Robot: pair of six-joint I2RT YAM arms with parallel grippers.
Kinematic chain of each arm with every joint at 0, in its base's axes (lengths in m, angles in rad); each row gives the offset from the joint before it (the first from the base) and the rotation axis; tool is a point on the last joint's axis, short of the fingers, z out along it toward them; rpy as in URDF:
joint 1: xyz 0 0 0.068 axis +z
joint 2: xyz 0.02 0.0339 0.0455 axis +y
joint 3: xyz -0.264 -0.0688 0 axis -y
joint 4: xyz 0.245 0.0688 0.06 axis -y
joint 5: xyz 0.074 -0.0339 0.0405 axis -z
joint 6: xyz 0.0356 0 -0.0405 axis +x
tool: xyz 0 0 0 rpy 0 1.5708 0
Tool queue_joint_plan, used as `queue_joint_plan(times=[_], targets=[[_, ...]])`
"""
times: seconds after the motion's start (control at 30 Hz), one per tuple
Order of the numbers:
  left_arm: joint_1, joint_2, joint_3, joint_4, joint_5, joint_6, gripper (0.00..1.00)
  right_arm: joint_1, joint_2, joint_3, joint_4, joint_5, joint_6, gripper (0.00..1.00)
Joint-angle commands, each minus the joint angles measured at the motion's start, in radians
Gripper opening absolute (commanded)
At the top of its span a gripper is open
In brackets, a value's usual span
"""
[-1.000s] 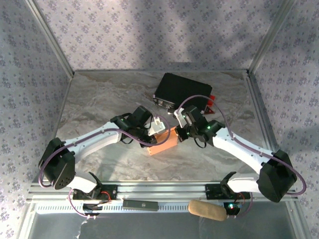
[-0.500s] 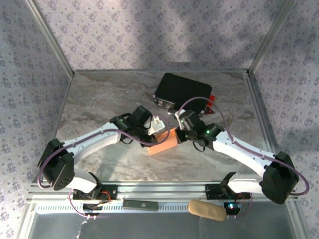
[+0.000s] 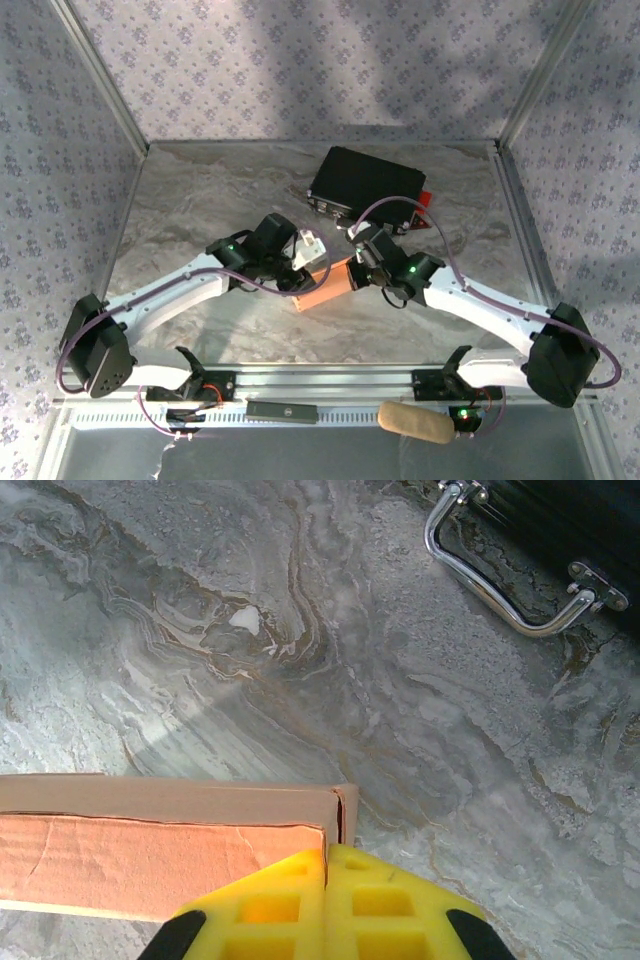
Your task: Fold the paper box
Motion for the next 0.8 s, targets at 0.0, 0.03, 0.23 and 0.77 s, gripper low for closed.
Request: queue_joint_plan(times=[0.0, 0.03, 0.23, 0.77], targets=[[-0.005, -0.028, -0.004, -0.019, -0.025, -0.017, 0.48, 0.007, 0.017, -0.013, 0.015, 0.033, 0.023, 0.0], [-0.004, -0.035, -0.004, -0.019, -0.033, -0.027, 0.48, 0.008, 0.018, -0.015, 0.019, 0.033, 0.025, 0.0], [0.028, -0.092, 0.046, -0.042, -0.125, -0.265, 0.38, 0.02, 0.022, -0.019, 0.03, 0.049, 0.045, 0.0], [-0.052, -0.259, -0.111, -0.19, -0.261, -0.764, 0.29, 0.053, 0.014, -0.021, 0.024, 0.125, 0.101, 0.0]])
